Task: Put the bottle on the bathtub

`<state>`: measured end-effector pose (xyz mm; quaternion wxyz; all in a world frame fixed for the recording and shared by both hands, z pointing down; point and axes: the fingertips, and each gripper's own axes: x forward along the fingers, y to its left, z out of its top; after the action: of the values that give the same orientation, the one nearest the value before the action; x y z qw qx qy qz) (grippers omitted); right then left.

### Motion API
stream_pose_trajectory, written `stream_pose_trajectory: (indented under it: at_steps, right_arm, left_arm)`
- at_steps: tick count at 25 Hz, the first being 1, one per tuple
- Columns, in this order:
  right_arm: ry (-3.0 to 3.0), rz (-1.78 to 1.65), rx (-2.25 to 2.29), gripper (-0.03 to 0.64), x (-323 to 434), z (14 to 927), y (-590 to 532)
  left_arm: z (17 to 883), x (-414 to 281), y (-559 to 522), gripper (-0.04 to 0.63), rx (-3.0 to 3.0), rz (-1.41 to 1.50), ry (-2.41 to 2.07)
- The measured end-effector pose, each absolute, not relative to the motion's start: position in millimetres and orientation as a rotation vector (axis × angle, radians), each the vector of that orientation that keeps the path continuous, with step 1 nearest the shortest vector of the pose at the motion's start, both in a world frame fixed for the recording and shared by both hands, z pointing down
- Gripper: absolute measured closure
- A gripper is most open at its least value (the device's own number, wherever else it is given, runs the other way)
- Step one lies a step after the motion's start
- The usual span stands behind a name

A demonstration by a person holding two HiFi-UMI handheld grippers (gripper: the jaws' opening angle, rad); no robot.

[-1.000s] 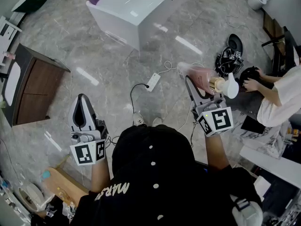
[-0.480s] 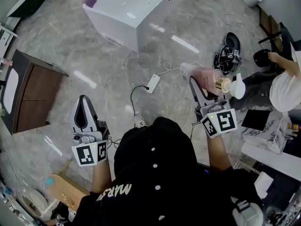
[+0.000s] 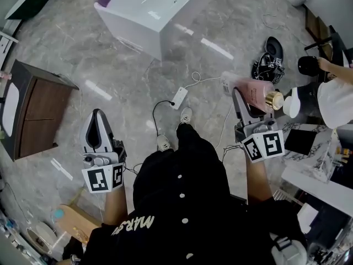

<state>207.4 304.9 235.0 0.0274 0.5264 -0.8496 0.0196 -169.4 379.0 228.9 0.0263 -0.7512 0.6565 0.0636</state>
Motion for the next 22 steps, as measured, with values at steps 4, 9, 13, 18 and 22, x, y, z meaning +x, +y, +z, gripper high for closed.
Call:
stream_pose_trajectory:
  at_steps: [4,9,13,18,22]
  right_arm:
    - [-2.640,0.045,1.604,0.388,214,235,271]
    - [-2.662,0.032,1.553,0.388,225,233,218]
    - [-2.692,0.030,1.526,0.388,234,235,177]
    - [-2.718,0.051,1.502,0.388,241,240,133]
    - [-2.735,0.068,1.459,0.388,245,246,108]
  left_arm:
    - [227,-161,353,0.584,-2.300,0.201,2.058]
    - [224,-145,313,0.584,-2.274,0.194,2.087]
    - [222,-134,282,0.584,-2.244,0.175,2.108]
    - [217,-124,247,0.584,-2.193,0.164,2.149]
    - [211,-111,229,0.584,-2.162,0.169,2.165]
